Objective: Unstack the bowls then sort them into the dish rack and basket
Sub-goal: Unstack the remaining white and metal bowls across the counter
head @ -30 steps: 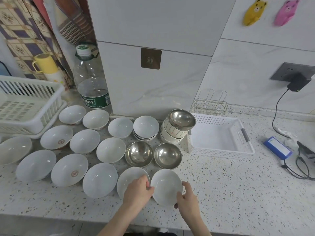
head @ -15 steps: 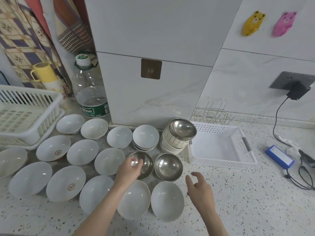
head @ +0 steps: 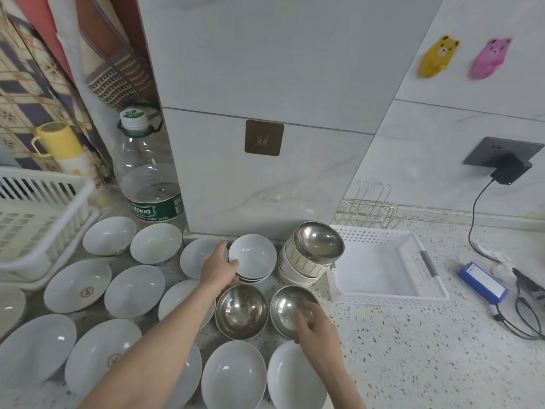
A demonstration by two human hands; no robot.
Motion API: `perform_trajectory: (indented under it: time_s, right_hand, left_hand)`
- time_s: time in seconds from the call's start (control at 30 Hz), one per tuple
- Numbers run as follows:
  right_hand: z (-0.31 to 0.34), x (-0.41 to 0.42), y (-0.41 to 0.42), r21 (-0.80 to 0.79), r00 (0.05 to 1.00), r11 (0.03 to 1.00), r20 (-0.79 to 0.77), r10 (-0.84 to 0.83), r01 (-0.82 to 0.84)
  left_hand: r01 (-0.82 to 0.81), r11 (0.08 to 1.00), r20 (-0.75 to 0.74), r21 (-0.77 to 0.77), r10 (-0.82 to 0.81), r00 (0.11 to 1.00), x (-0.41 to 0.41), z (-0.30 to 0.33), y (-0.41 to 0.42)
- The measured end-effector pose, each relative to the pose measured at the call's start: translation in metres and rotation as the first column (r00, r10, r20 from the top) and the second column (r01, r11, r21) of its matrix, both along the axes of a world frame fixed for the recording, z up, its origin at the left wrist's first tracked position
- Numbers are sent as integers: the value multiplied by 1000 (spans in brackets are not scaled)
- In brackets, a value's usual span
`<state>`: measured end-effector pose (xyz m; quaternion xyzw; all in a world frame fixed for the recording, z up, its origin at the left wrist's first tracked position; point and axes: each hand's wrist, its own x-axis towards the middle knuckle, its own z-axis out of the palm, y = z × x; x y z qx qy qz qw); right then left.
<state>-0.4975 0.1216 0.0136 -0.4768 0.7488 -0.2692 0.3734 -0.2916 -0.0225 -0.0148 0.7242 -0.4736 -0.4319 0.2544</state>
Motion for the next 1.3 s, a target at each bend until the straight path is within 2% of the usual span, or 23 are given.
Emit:
perform_trajectory:
  time_s: [0.17,0.4,0.6,0.83,0.93,1.07,1.17,1.3]
  right_hand:
    - [-4,4,3,19,1000,1000,-8,-22,22]
    - [-5,10,-1,34,999,999,-30,-35,36]
    - [-5,16,-8,58,998,997,8,-56,55]
    - [-1,25,-27,88,998,994,30,-62,59]
    - [4,33,-44,121,997,991,37,-61,56]
    - [6,50,-67,142,999,990,35,-22,17]
    - [4,62,-88,197,999,980,29,-42,36]
    - [-9,68,-113,240,996,967,9,-83,79]
  left_hand:
    - [75,997,10,-35,-75,997,1,-2,-6]
    - [244,969,85,29,-246,966,6,3,-14]
    - [152,988,-125,19,-148,981,2,9,-19]
    - [120,991,-305,57,-97,947,15,24,-13]
    - [52,992,-477,115,9,879,30,28,-6]
    - [-14,988,-680,153,116,724,51,32,10]
    - [-94,978,-758,189,206,619,62,31,20]
    - [-180,963,-790,202,269,551,70,25,27]
